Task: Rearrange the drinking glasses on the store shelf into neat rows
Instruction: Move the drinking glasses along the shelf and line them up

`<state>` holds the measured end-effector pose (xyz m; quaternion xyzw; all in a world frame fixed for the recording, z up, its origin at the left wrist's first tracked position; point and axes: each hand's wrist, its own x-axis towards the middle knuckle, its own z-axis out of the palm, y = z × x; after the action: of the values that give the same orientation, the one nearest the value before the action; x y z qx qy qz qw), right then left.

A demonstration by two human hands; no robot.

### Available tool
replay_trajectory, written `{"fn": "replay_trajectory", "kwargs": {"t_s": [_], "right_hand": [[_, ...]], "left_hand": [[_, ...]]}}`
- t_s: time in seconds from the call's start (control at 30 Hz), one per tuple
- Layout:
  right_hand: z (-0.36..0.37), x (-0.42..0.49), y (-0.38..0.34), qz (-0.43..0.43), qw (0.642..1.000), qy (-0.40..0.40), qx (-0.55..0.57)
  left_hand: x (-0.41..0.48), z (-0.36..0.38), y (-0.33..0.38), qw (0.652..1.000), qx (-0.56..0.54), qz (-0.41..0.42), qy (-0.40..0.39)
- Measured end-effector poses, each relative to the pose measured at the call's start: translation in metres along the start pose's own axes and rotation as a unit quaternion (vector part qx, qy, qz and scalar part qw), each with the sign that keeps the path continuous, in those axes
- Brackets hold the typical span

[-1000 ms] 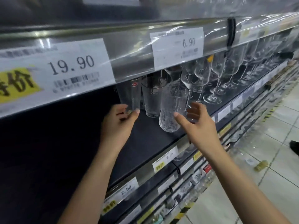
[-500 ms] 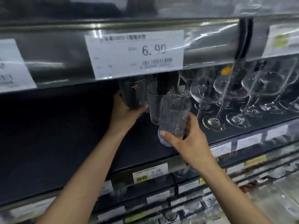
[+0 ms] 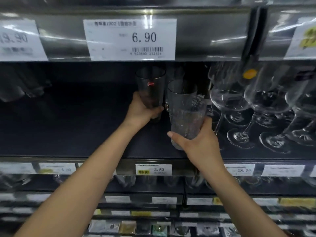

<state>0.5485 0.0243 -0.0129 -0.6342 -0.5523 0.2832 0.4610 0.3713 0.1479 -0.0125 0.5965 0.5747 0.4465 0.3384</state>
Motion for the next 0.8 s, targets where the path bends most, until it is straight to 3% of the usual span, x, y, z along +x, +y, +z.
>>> {"fn": "replay_trajectory", "kwargs": {"t_s": [0.27,0.8], "right_hand": [[0.013,0.005,0.000,-0.050,0.999,-0.012,-0.005],[0.139,-0.033,-0.080,-0.142,0.963,-0.195,0.117]], "left_hand": [[-0.042,-0.039,-0.012,0.997,0.028,-0.005,0.076],[-0.156,-0.196,-0.025,0.956,0.044,-0.011,0.291]]}}
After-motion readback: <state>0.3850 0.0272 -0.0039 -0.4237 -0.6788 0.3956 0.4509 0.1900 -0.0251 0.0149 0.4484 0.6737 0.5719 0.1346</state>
